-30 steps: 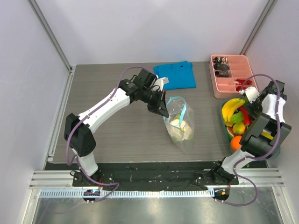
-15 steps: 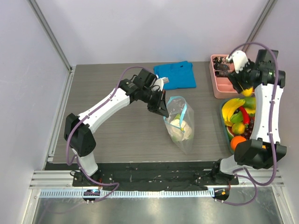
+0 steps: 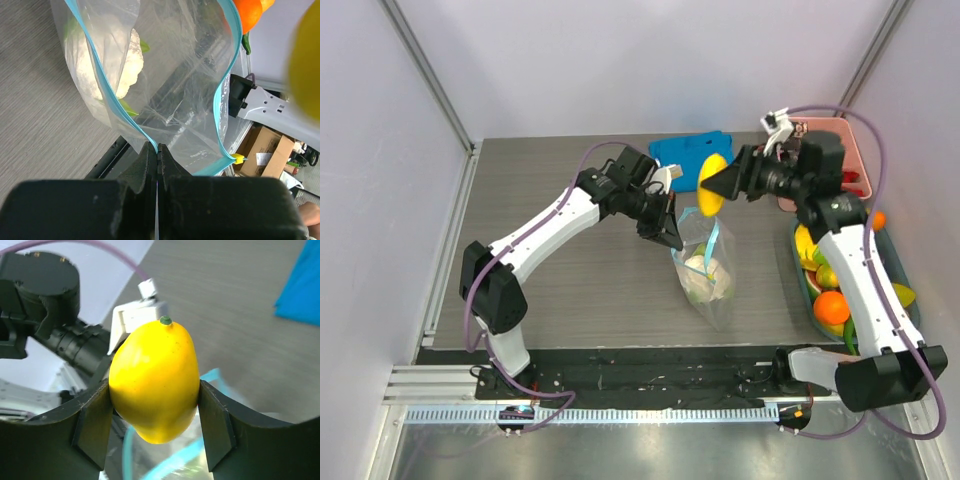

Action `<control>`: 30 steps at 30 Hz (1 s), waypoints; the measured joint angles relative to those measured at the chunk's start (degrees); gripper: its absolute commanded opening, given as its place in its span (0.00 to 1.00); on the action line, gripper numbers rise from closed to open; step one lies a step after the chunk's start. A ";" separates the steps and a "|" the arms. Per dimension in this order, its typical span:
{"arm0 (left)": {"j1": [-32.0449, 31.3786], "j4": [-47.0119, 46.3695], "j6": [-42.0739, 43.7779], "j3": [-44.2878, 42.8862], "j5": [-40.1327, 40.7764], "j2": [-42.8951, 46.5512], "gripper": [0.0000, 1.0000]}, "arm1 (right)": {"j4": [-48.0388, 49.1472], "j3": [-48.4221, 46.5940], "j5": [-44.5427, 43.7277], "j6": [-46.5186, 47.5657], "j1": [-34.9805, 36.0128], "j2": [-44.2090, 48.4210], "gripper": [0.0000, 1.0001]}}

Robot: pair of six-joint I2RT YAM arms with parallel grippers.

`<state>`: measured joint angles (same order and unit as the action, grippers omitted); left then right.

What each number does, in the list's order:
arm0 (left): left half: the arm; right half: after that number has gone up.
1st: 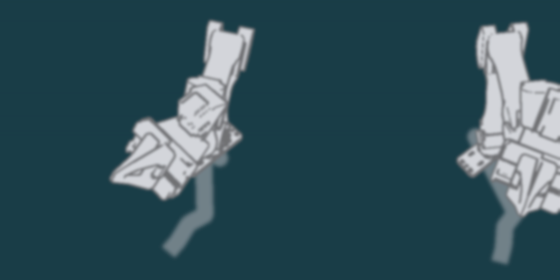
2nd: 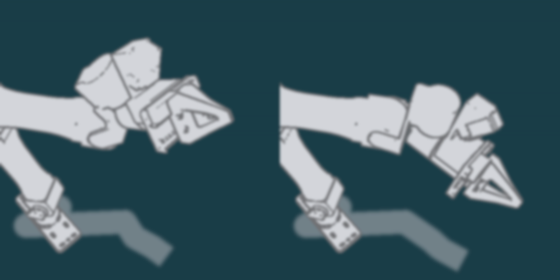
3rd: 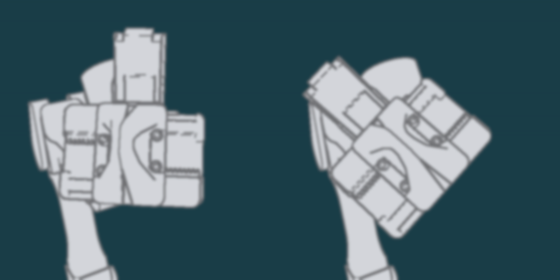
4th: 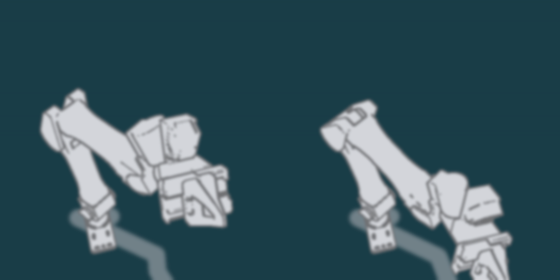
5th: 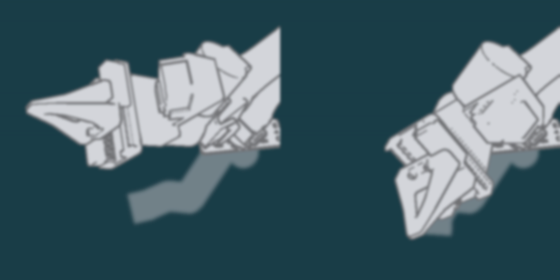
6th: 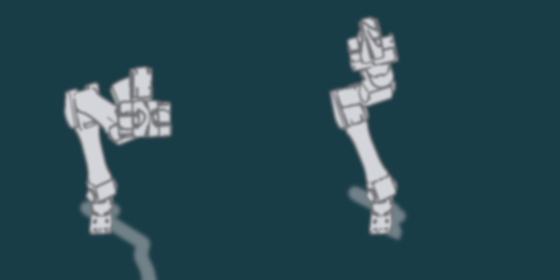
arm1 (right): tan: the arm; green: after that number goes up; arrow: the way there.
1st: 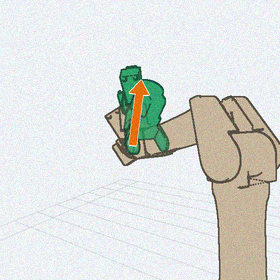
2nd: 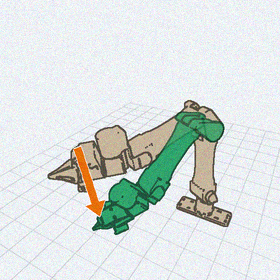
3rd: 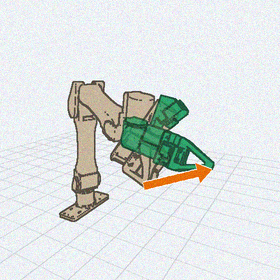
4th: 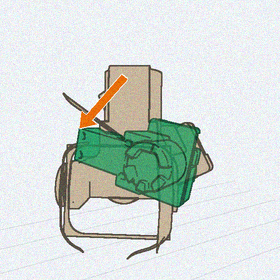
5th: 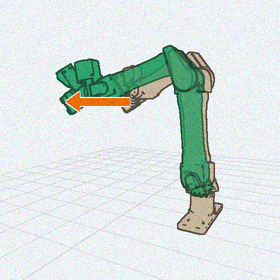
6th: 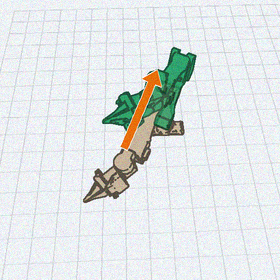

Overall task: Place the food in the zip-top bag and seal the zipper
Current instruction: Place the fake fruit in the zipper food storage bag.

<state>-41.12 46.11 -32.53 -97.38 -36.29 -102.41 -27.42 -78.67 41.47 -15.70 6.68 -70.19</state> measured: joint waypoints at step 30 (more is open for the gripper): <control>-1.38 -0.81 0.59 -6.03 -0.15 0.81 0.00 | -15.30 14.12 -7.06 3.50 12.35 15.04 0.75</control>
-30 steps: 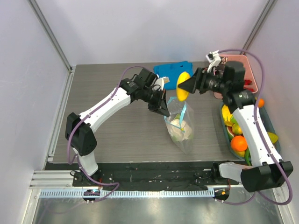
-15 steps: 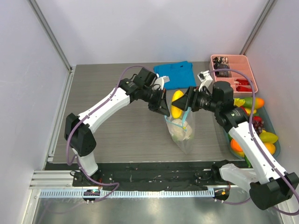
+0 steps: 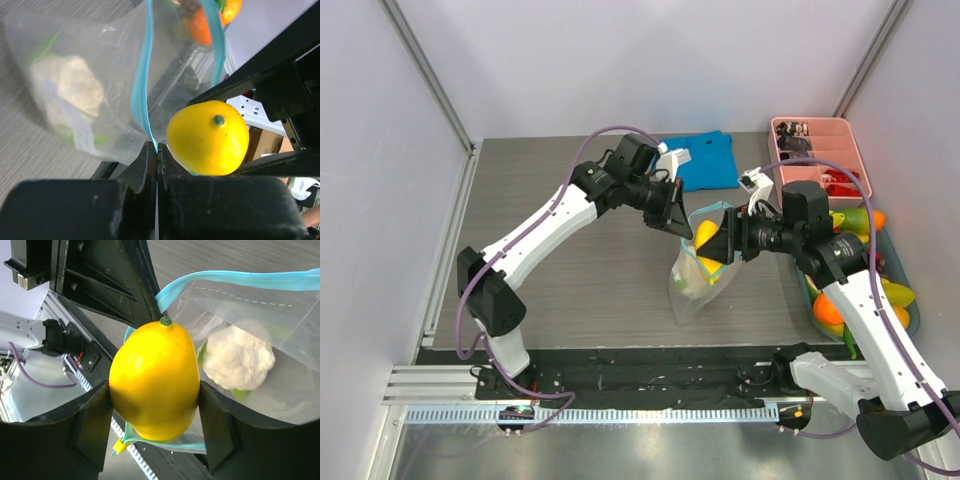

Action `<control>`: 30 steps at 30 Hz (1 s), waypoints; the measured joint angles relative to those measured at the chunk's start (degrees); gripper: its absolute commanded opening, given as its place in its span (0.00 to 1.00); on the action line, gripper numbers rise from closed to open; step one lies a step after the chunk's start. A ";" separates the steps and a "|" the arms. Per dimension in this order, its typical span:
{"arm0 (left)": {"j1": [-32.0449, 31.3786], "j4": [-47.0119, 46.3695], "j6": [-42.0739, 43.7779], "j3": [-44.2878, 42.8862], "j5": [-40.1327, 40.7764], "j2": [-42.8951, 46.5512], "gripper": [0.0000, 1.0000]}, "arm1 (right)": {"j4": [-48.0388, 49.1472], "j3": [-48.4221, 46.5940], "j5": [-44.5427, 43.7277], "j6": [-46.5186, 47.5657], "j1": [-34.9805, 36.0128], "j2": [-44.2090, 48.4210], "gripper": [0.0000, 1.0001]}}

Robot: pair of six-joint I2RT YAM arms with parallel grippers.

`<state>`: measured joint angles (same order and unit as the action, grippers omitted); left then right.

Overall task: Place the food in the zip-top bag and seal the zipper
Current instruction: Place the fake fruit in the zipper food storage bag.

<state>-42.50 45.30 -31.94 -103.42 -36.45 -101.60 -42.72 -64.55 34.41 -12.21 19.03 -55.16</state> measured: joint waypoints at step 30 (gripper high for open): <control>2.16 -0.07 1.14 2.60 1.25 1.49 0.00 | -30.84 -23.61 -3.80 36.41 -47.80 -21.79 0.92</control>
<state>-40.34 45.23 -30.81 -100.82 -35.20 -100.12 -73.56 -88.16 30.61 24.21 -28.77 -76.95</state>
